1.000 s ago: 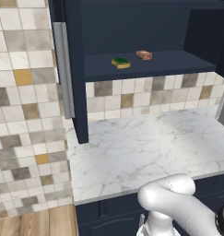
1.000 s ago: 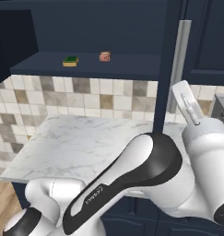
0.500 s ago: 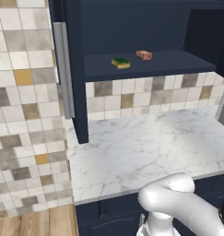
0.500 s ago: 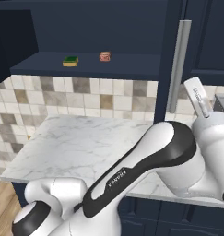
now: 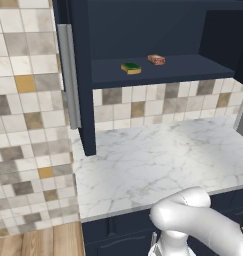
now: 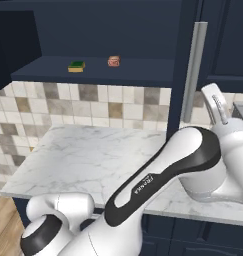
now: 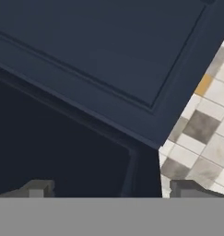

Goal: Pick up the bar soap and sponge from the sink, and place them back in the cabinet, and close the cabinet doors.

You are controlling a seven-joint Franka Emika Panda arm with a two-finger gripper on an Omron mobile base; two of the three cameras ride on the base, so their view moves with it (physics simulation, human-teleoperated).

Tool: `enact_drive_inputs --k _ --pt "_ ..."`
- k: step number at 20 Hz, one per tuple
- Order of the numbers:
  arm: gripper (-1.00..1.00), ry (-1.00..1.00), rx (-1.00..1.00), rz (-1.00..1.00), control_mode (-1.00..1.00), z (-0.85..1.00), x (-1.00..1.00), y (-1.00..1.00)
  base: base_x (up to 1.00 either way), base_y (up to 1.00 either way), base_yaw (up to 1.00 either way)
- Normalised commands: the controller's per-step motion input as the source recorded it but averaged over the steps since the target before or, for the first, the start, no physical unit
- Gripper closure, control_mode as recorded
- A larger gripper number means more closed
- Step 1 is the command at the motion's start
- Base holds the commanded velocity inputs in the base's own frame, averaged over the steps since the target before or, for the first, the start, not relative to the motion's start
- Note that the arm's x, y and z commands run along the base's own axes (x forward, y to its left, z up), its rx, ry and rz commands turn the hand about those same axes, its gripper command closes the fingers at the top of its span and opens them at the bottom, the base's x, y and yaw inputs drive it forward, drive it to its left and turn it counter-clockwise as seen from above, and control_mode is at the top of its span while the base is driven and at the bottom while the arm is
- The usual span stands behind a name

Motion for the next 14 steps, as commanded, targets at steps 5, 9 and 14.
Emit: enact_drive_inputs --k 5,9,14 --pt "-1.00 -0.02 0.01 0.15 -1.00 -0.05 0.06 0.00 0.00 0.00 0.00" --pt "-1.00 -0.01 0.00 0.19 -1.00 0.00 0.00 0.00 0.00 0.00 0.00" --pt "-1.00 -0.02 0.00 0.21 -1.00 0.00 -0.03 0.00 0.00 0.00 0.00"
